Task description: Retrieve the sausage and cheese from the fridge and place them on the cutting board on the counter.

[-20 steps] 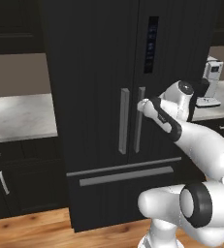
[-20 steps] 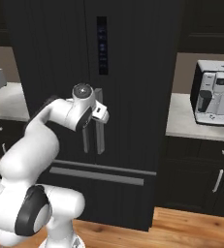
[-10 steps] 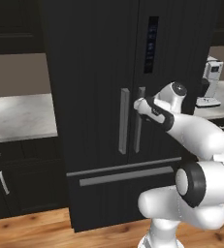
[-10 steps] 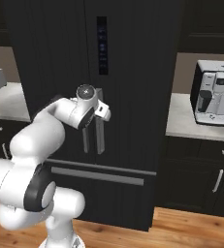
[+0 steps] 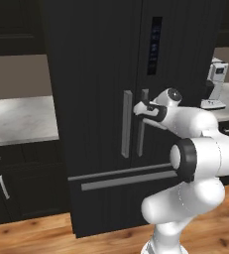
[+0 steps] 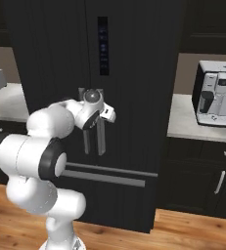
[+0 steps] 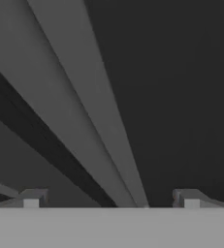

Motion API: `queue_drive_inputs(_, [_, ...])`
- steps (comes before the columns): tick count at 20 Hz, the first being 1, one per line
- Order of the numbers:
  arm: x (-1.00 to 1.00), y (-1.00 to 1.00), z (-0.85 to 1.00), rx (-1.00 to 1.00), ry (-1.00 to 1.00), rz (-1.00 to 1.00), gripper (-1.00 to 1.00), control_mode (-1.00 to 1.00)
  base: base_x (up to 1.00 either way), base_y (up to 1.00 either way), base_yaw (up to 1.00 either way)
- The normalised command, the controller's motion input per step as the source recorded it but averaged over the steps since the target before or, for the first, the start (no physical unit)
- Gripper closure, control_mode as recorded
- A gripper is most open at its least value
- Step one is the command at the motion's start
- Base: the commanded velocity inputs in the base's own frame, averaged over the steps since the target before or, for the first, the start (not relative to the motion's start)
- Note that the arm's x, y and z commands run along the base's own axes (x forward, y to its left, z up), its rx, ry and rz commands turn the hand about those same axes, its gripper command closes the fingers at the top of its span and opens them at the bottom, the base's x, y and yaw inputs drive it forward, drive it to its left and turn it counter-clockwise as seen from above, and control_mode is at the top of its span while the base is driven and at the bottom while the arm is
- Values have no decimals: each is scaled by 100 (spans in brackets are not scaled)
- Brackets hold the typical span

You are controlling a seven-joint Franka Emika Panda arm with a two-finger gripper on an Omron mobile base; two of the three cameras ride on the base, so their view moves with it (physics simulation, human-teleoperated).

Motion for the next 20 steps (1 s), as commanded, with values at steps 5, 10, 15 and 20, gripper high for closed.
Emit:
queue_drive_inputs(5, [48, 0, -11, 0, -2, 0, -100, -100, 0, 0, 0])
queue_drive_inputs(10, [38, 0, -14, 0, 0, 0, -100, -100, 0, 0, 0])
queue_drive_inputs(15, [45, 0, -30, 0, -2, 0, -100, -100, 0, 0, 0])
queue_drive_inputs(20, [51, 0, -39, 0, -8, 0, 100, -100, 0, 0, 0])
